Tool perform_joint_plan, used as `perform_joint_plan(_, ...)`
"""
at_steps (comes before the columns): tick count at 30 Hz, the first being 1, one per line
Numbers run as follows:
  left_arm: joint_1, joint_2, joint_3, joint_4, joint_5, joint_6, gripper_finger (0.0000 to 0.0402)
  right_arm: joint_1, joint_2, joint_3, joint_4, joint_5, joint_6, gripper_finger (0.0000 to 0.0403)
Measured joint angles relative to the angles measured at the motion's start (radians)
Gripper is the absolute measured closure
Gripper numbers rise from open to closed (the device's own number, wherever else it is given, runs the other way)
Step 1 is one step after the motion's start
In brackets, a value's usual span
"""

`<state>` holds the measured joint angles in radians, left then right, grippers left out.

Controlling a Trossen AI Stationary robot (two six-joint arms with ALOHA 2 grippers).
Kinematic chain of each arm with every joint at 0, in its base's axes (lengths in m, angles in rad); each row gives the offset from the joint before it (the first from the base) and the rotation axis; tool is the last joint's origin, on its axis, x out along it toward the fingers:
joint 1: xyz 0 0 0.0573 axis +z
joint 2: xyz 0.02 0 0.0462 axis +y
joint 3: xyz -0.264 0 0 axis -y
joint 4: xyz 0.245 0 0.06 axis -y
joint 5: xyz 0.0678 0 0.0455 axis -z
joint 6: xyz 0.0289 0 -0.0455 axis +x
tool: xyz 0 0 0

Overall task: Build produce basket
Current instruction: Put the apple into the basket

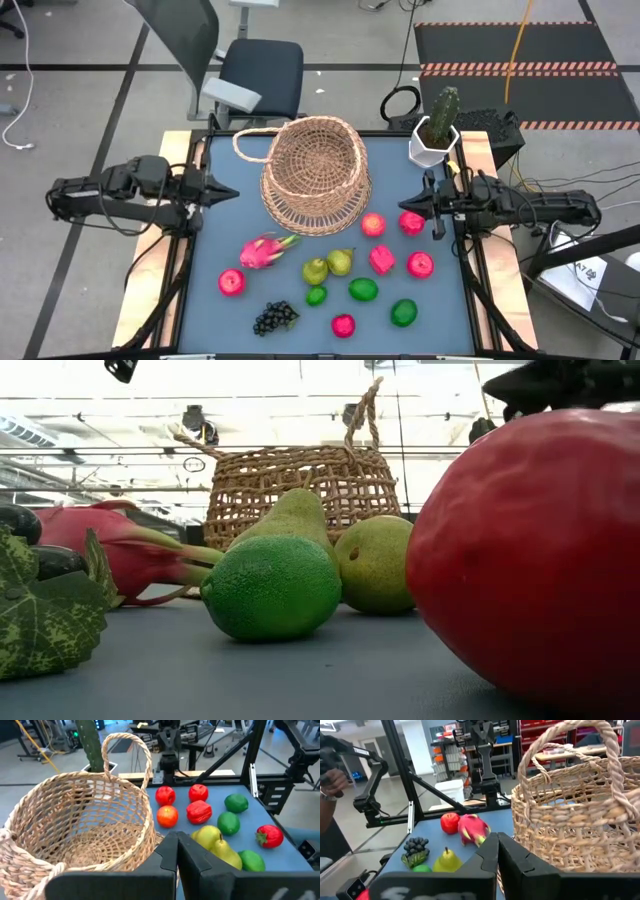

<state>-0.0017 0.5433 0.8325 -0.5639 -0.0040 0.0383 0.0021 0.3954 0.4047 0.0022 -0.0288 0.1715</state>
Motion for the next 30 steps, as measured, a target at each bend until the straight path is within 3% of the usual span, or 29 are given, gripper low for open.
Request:
perform_joint_plan(7,0.0,0.121,0.2,-0.161,0.0,0.006,0.0398,0.0,0.099,0.084,-0.012,0.001,0.0,0.0403)
perform_joint_plan(17,-0.015,0.325,0.529,-0.501,0.001,-0.054,0.0398,0.0,0.119,0.085,-0.023,0.001,0.0,0.0403)
perform_joint_plan(23,-0.117,0.444,0.66,-0.623,0.0,-0.135,0.0398,0.0,0.119,0.085,-0.023,0.001,0.0,0.0403)
perform_joint_plan(30,-0.294,0.57,0.694,-0.691,-0.05,-0.281,0.0398,0.0,0.119,0.085,-0.023,0.001,-0.004,0.0403)
